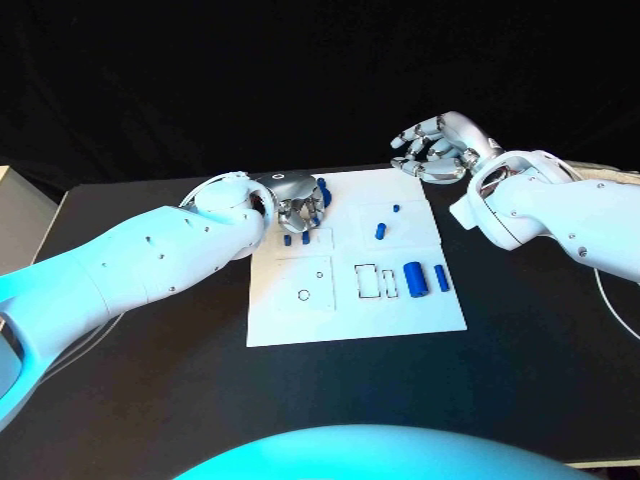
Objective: Assemble the parts on the task board
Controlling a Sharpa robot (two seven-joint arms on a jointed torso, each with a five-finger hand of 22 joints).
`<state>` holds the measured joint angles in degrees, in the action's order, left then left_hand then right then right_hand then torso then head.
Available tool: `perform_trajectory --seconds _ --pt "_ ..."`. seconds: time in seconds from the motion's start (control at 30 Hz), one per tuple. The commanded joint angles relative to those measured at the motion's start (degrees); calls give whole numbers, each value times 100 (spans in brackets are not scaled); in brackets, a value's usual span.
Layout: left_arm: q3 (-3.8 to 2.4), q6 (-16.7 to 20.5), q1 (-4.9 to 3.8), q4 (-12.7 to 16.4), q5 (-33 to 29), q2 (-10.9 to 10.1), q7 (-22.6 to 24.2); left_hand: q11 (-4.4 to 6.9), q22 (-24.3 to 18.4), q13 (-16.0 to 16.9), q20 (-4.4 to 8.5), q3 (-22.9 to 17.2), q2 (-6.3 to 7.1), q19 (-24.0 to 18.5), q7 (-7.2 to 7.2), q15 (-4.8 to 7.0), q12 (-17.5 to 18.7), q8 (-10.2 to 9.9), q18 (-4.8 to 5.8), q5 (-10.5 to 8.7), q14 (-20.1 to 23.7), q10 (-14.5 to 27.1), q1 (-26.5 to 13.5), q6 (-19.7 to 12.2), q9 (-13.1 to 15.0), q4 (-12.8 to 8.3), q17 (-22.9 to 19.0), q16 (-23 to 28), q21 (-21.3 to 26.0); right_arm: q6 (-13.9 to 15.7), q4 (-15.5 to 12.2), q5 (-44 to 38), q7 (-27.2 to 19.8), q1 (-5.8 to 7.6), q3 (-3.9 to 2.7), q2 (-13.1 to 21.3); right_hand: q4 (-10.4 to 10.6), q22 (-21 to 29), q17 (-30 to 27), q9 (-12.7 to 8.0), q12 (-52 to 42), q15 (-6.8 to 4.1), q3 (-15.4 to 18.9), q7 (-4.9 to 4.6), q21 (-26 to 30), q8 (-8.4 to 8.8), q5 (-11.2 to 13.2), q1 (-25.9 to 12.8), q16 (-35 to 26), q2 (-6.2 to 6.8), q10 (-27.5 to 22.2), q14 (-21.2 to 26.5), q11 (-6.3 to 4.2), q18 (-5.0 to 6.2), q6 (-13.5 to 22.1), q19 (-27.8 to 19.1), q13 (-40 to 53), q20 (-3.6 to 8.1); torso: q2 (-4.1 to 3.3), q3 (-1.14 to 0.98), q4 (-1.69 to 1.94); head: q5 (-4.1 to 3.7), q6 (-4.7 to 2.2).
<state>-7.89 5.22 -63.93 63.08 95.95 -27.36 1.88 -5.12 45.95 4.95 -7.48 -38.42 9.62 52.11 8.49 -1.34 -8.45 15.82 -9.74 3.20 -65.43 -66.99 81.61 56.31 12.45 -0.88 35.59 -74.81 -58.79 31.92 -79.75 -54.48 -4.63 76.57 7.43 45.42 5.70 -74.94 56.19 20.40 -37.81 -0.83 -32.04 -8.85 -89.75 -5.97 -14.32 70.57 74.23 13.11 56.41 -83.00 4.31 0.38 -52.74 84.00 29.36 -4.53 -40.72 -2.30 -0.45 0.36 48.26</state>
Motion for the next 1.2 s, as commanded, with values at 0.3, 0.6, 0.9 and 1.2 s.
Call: perform_trajectory --seconds 0.3,0.6,0.9,1.2 --pt "-251 58 -3 330 -296 -270 35 -50 12 -9 -6 -2 1 32 62 -14 36 -45 -76 -32 -36 -1 -22 -4 -9 -28 -28 -1 -29 -3 -11 -7 -59 1 -3 15 19 -1506 -3 7 23 18 -9 -38 -25 -25 -38 -47 -4 2 28 -12 -6 -38 -10 600 -5 -42 31 5 26 13 -1" --pt "-291 -149 1 323 -303 -420 -21 -51 21 -7 -14 -10 -4 22 65 -20 48 -39 -77 -32 -31 -35 -46 27 -3 -20 -48 3 -38 2 -12 -7 -55 1 -3 31 13 -1506 -5 10 38 15 -6 -37 -25 -27 -41 -47 -7 6 52 -15 -8 -38 -14 600 -27 -40 38 16 40 26 1" --pt "-290 -202 41 194 -296 -396 -35 -51 22 -7 -15 -10 -3 19 64 -21 52 -39 -77 -33 -35 -41 -52 31 -2 -18 -41 1 -39 5 -15 -7 -59 1 -3 27 13 -1506 -5 10 38 15 -6 -37 -25 -27 -41 -47 -7 6 52 -15 -8 -38 -14 600 -27 -40 25 17 28 52 2" --pt "-279 -189 74 81 -287 -334 -34 -50 24 -7 -17 -13 -5 16 63 -21 55 -38 -77 -33 -45 -47 -54 38 -1 -18 -22 -6 -41 6 -13 -7 -61 1 -3 23 13 -1506 -5 10 38 15 -6 -37 -25 -27 -41 -47 -7 6 52 -15 -8 -38 -14 600 -27 -40 17 4 22 43 6"
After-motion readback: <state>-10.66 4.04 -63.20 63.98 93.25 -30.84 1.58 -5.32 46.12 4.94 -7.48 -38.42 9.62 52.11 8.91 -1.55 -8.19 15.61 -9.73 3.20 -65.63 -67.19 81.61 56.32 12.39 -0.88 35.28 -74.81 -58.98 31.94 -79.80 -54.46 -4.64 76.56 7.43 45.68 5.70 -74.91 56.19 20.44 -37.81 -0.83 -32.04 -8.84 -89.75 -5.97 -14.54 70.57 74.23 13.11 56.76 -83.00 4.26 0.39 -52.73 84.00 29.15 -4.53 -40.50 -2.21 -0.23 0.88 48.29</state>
